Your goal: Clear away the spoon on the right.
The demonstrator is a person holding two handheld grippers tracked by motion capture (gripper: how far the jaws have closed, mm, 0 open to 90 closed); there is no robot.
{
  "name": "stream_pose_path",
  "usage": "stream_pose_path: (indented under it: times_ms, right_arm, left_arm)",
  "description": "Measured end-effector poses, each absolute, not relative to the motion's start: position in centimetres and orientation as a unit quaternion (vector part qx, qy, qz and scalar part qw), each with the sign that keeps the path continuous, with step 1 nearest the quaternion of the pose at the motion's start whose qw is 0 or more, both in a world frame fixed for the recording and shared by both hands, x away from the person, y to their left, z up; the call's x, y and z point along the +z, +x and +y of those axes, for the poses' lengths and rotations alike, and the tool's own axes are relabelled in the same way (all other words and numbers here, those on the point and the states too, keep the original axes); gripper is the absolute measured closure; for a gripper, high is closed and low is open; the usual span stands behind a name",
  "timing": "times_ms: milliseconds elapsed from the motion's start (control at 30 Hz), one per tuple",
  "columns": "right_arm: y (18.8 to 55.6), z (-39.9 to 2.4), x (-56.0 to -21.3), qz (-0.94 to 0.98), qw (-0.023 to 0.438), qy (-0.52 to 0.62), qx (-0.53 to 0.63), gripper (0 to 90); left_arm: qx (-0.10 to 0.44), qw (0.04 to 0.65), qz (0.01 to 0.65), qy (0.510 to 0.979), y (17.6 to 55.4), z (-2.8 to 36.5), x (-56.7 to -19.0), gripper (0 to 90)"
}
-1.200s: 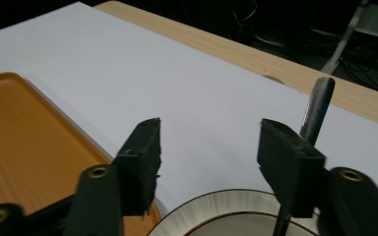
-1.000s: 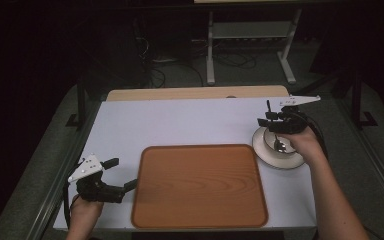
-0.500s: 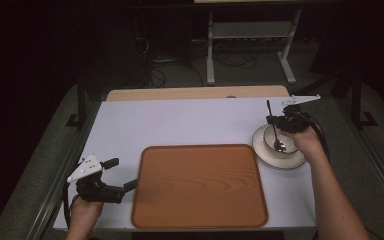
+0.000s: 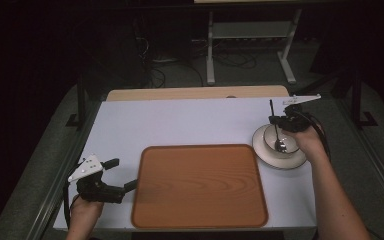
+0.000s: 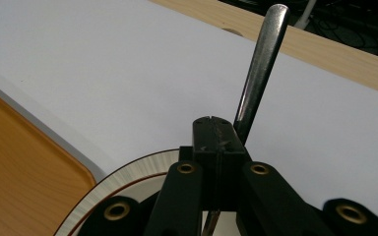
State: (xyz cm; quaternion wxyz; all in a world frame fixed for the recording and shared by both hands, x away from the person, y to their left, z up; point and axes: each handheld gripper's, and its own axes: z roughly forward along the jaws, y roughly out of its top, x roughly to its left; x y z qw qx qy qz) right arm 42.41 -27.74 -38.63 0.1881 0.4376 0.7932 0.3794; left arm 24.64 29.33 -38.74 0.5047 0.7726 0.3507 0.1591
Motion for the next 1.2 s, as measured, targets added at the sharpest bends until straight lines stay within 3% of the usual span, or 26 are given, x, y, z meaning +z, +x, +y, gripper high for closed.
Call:
stream_pose_path:
  times_ms: [1200]
  right_arm:
    - [41.6, -31.4, -39.2, 0.761, 0.215, 0.491, 0.366, 89.5]
  left_arm:
    - [0.161, 0.504, 0.352, 0.772, 24.6, 29.4, -38.7, 0.0]
